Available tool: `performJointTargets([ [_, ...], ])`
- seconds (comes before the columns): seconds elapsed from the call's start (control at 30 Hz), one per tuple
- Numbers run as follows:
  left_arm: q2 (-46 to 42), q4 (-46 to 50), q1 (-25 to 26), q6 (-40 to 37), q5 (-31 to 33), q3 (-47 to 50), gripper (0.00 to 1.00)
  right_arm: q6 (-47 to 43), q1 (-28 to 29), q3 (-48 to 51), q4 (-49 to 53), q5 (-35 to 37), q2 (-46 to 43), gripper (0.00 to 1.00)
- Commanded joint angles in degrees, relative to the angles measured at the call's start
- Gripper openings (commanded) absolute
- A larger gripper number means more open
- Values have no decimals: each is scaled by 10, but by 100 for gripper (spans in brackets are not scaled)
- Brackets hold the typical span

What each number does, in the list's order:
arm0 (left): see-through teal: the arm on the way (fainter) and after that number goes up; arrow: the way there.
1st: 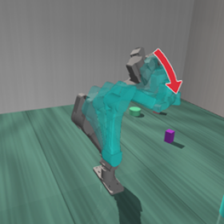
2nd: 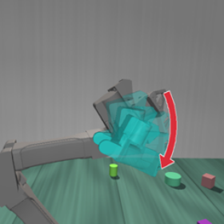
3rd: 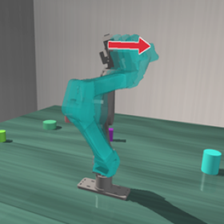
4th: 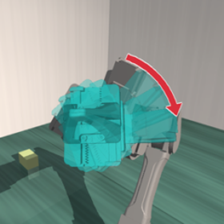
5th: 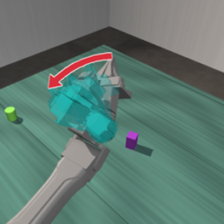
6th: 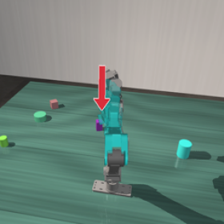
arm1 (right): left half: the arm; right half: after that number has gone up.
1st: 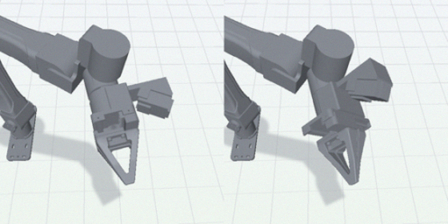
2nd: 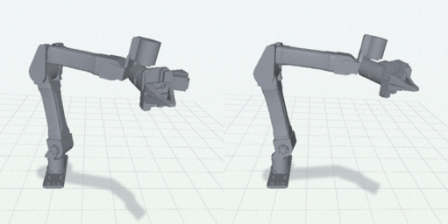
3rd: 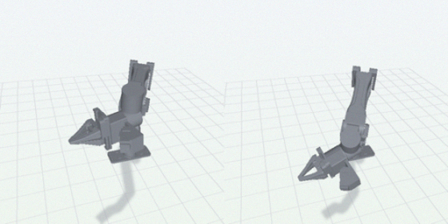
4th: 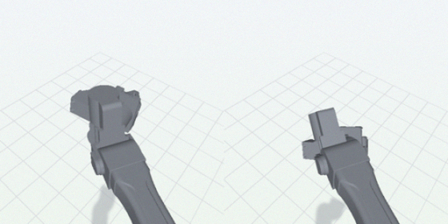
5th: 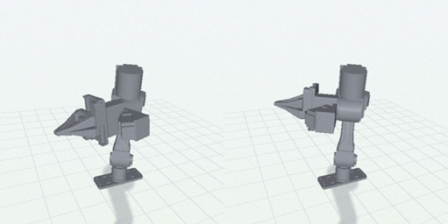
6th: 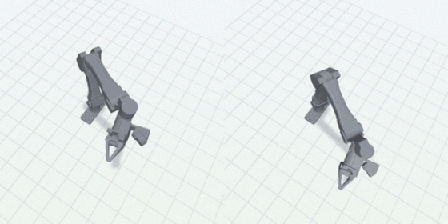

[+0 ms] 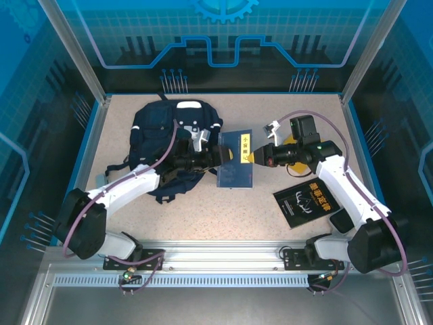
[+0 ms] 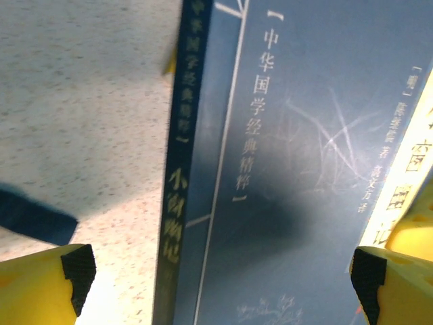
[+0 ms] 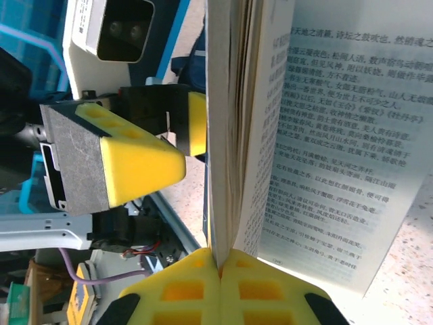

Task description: Pack books, pencil case, and school supplies into a backpack

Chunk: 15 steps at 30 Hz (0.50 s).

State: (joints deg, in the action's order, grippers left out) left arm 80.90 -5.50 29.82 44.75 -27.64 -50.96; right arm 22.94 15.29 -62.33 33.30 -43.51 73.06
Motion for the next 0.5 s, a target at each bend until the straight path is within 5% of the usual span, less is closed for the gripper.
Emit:
performJointTargets([
  [0.0,-10,-88,-1,30,-48,24,98,13,-10,-22,-29,-54,-13,0],
  [0.2,-30,-140,-2,45,-67,44,88,22,-13,-26,-34,-48,-14,0],
  [0.47,-64,-184,-1,46,-68,67,53,44,-29,-15,-48,-27,-2,0],
])
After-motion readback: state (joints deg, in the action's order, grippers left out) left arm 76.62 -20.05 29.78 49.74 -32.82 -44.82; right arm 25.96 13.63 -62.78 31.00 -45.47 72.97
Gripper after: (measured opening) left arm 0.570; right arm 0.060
